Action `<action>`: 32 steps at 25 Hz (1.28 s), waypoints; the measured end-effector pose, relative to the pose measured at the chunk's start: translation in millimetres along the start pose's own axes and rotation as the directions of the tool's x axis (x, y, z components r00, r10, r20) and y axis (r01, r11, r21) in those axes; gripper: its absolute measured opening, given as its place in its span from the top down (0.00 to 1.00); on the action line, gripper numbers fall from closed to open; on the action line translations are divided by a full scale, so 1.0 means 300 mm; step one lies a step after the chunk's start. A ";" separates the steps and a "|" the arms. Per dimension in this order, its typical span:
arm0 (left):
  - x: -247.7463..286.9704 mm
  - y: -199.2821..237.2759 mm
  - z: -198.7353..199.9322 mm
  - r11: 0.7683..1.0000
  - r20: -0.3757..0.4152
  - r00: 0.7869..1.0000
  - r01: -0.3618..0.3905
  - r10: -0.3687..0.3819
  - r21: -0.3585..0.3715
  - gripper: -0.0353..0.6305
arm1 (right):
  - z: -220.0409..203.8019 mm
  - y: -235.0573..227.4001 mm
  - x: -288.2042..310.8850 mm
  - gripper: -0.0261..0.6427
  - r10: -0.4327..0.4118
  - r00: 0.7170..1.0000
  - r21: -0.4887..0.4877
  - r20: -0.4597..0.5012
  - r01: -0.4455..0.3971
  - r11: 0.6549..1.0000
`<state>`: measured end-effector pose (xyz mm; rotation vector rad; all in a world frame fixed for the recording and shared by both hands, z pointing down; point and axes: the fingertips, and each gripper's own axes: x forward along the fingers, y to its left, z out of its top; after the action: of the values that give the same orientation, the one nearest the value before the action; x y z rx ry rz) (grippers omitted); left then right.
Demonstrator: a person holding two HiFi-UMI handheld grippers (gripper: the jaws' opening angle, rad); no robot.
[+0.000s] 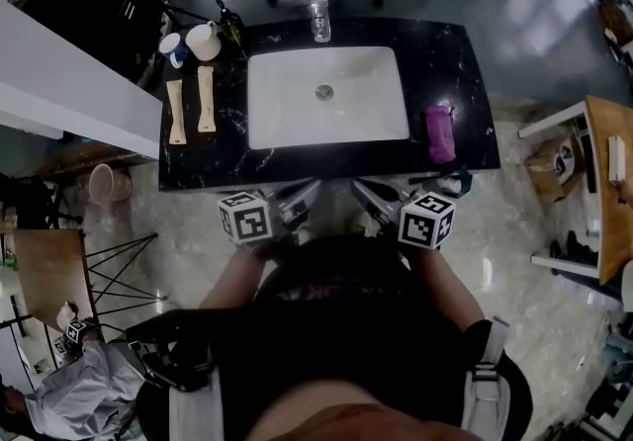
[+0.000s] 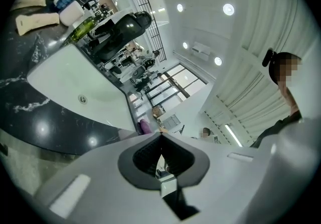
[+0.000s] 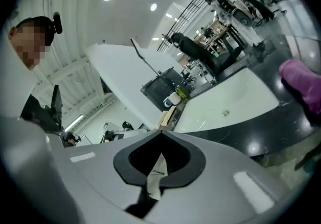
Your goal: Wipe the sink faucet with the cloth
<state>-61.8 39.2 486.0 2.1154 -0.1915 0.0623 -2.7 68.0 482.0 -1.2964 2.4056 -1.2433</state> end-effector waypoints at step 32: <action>0.015 -0.010 -0.015 1.000 -0.024 1.000 0.013 -0.013 0.022 0.95 | 0.005 0.015 0.004 0.94 0.001 1.000 -0.054 -0.012 -0.002 0.999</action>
<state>-56.7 44.0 486.4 2.1369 -0.1635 0.0821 -5.6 67.6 478.2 -1.3053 2.4645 -1.1964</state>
